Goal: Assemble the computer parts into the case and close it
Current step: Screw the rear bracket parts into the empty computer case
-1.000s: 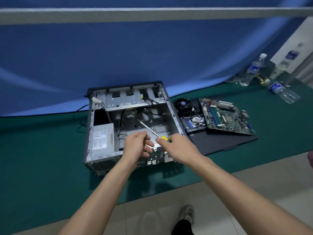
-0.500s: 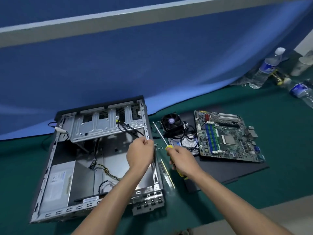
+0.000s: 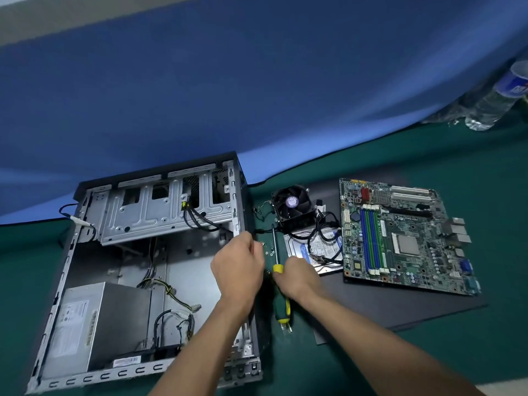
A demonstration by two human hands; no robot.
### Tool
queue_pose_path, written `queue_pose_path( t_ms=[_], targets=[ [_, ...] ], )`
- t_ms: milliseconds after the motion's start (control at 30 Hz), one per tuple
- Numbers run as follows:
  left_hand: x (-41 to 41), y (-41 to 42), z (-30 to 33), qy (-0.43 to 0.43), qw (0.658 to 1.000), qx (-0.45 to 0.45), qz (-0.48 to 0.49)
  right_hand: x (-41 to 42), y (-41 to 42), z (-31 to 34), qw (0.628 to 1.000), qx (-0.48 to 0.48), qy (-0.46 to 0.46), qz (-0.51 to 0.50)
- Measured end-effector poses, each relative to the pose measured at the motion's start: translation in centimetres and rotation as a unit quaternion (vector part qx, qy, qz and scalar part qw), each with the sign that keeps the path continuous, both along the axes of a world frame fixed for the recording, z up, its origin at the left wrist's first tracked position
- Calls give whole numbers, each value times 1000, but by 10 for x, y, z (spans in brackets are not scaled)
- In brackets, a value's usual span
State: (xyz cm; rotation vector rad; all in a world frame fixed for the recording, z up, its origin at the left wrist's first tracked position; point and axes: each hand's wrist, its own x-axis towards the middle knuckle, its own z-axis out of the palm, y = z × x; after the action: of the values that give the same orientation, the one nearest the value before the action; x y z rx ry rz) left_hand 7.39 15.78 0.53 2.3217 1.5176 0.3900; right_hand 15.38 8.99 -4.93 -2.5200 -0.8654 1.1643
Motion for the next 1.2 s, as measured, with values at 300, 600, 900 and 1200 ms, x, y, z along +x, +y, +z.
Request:
queue_pose_path(
  t_ms=[300, 600, 900, 1200],
  targets=[
    [2, 2, 1, 0, 1000, 6, 13, 2, 19, -9, 985, -63, -109, 119],
    [2, -1, 5, 10, 1000, 5, -19, 21, -23, 2, 994, 34, 18, -98],
    [7, -8, 18, 49, 955, 150, -251, 28, -70, 19, 806, 171, 289, -487],
    [40, -32, 0, -15, 976, -97, -192, 38, -83, 21, 717, 121, 364, -582]
  ],
)
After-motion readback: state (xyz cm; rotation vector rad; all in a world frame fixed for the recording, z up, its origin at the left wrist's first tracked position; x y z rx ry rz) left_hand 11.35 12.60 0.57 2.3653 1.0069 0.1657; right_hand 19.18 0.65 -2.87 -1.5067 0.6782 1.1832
